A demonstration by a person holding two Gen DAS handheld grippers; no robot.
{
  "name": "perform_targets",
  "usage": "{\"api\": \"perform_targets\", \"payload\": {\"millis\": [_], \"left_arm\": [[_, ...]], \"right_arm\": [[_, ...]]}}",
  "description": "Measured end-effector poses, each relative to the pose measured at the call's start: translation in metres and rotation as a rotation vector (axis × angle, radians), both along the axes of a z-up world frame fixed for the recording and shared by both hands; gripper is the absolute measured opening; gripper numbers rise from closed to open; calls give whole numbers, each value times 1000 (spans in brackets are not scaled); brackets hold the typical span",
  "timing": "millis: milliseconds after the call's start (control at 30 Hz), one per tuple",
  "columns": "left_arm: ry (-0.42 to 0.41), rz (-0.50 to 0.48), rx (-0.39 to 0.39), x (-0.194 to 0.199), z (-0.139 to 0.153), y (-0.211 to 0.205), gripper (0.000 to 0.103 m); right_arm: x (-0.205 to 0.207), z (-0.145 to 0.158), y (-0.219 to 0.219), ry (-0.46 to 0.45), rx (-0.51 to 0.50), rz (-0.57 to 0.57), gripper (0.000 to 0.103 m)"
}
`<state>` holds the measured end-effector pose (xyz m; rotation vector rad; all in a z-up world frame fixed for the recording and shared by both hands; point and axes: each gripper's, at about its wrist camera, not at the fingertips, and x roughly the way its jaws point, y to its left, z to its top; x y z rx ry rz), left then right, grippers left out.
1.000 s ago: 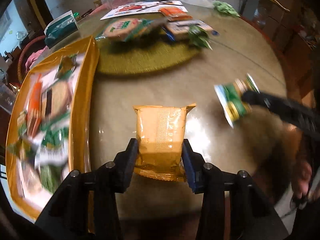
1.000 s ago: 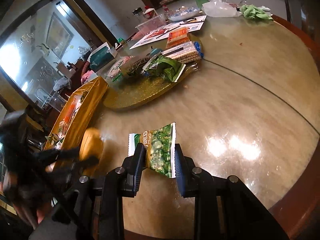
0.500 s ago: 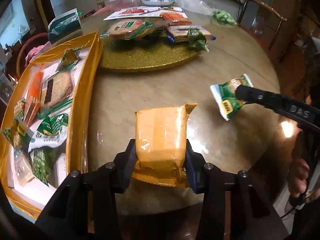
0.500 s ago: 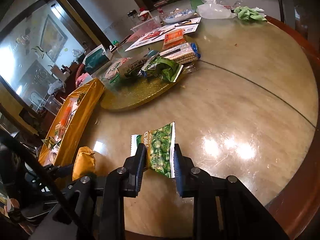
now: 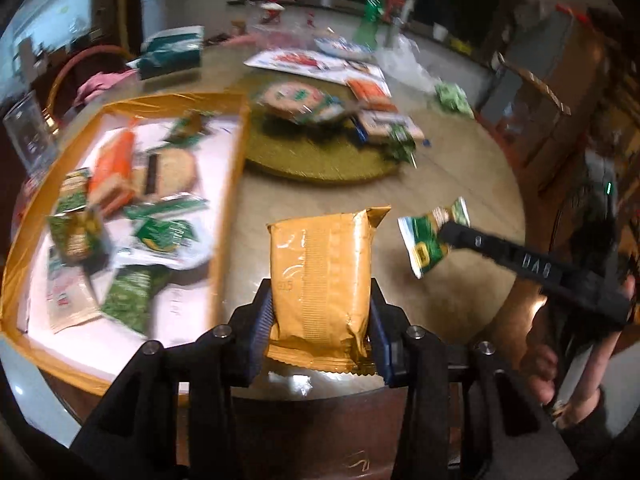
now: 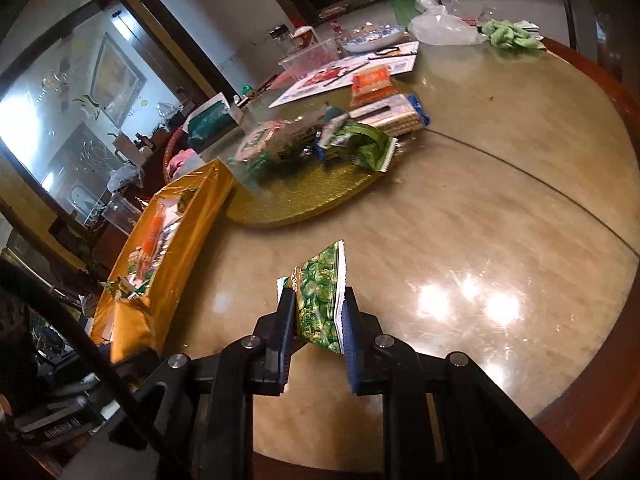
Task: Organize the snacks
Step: 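Lift both held bags and carry them toward the tray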
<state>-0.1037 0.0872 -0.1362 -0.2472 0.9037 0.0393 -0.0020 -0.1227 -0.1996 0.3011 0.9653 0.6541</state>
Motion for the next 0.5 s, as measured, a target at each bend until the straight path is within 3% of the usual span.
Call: {"api": "perform_targets", "payload": {"millis": [233, 500], "left_arm": [[-81, 90, -38, -12, 29, 47, 45], [-141, 238, -9, -8, 43, 117, 45]], "right_arm": [[-5, 32, 17, -97, 17, -2, 20], [7, 56, 47, -193, 84, 33, 20]]}}
